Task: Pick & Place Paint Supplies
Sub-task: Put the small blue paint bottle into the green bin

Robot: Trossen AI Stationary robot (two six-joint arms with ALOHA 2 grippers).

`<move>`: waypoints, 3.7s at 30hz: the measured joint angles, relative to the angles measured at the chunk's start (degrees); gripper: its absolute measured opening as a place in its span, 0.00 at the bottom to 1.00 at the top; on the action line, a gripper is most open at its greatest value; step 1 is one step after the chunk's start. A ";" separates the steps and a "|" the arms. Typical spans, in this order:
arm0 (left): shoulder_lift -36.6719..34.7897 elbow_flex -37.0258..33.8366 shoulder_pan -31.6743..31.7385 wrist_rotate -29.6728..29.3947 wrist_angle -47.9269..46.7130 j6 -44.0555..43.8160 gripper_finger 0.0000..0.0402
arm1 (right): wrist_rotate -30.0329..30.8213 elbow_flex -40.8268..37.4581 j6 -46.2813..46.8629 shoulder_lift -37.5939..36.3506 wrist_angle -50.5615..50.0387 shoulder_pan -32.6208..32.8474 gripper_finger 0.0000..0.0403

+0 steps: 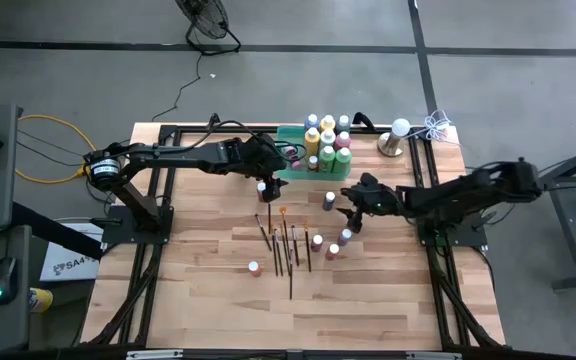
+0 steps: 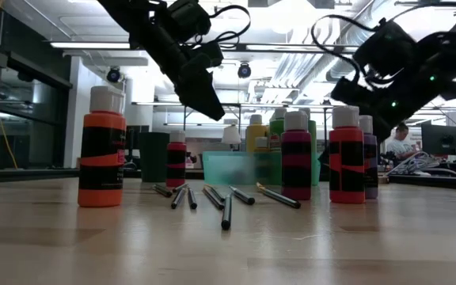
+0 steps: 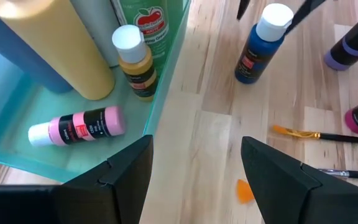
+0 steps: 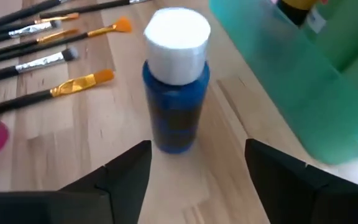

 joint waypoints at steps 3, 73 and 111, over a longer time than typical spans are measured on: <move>0.00 0.00 0.00 0.17 0.02 0.00 0.59 | -0.78 0.00 -0.26 4.35 6.35 -0.85 0.63; 0.17 0.07 -6.36 6.84 9.50 12.00 0.59 | -12.18 21.30 -4.15 17.26 0.21 -1.47 0.23; 0.26 0.07 -6.36 12.17 12.17 9.81 0.33 | -12.26 24.79 -6.21 17.26 -1.68 0.07 0.23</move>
